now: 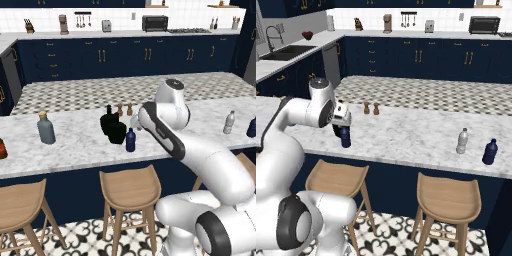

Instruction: Move the plastic bottles in the middle to the plastics group, and the glass bottles in the middle to the glass group.

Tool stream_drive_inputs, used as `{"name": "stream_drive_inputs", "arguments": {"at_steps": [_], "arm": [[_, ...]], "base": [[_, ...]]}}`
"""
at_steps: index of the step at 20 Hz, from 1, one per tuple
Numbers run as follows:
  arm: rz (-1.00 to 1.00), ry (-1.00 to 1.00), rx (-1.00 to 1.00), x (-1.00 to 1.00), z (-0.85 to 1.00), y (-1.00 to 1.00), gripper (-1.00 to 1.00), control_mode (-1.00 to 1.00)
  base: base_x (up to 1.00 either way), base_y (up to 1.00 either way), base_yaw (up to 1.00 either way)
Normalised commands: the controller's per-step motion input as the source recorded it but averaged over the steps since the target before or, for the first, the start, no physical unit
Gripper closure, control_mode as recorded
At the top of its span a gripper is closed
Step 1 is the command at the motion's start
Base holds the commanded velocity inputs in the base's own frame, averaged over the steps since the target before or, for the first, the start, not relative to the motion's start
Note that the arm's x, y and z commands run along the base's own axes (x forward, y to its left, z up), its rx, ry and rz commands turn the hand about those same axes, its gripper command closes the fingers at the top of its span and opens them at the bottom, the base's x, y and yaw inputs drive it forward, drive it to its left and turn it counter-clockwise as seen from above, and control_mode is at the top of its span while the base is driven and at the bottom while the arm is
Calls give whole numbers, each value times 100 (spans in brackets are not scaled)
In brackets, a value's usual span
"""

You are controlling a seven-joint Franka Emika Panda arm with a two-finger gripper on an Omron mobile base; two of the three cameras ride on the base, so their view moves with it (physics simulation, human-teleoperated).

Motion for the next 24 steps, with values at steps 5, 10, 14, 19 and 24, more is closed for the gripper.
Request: {"name": "stream_drive_inputs", "arguments": {"at_steps": [5,10,14,19,24], "arm": [[2,0,0,61,-29,-1,-100,-100],[1,6,-1,52,-26,2,-100,-100],[4,17,-4,44,-29,7,-100,-100],[0,7,-4,36,-15,18,-100,-100],[1,1,-14,26,-19,11,-100,-100]], "base": [[0,0,0],[0,0,0],[0,0,0],[0,0,0],[0,0,0]]}}
